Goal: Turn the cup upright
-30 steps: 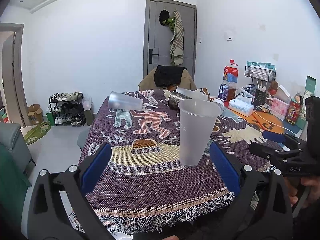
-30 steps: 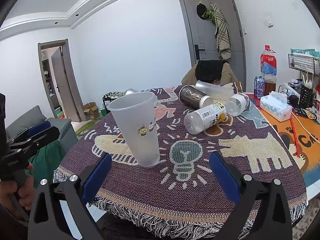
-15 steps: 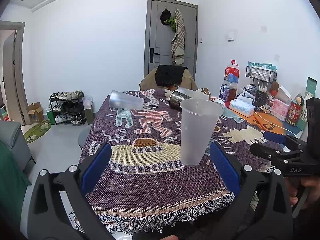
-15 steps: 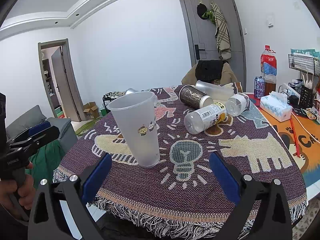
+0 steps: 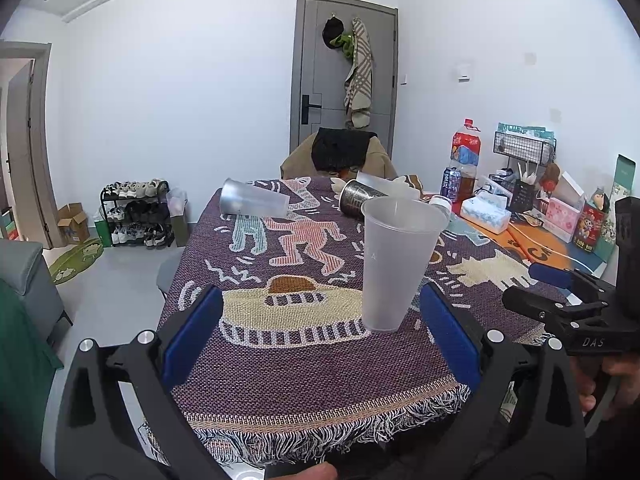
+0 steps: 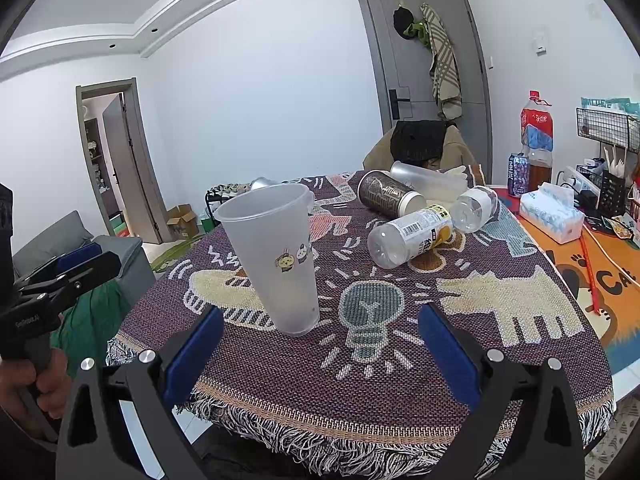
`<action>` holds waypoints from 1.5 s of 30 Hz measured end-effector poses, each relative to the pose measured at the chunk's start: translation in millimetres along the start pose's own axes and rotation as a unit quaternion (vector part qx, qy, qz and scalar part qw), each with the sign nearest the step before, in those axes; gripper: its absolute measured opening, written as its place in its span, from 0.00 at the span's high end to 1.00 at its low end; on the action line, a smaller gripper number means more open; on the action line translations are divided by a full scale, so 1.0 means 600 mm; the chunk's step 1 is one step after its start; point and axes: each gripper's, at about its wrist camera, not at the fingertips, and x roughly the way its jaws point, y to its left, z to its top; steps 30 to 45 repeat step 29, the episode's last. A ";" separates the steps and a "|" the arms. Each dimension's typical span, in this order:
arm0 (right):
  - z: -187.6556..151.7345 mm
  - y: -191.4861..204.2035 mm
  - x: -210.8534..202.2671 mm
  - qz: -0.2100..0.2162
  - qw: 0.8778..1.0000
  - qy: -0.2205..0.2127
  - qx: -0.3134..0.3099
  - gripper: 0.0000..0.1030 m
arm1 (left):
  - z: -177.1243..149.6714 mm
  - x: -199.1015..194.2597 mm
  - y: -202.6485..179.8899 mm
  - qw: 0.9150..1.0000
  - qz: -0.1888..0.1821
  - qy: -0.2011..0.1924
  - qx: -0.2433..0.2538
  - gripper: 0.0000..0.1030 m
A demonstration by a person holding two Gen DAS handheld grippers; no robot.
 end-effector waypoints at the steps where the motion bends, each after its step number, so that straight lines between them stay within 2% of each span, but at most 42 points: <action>1: 0.000 0.000 -0.001 0.000 1.000 0.000 0.000 0.07 | 0.000 0.000 0.000 1.000 0.001 0.000 0.000 0.05; 45: -0.003 0.006 0.006 -0.013 1.000 0.003 -0.016 0.07 | 0.001 0.005 0.001 1.000 0.000 -0.004 -0.003 0.05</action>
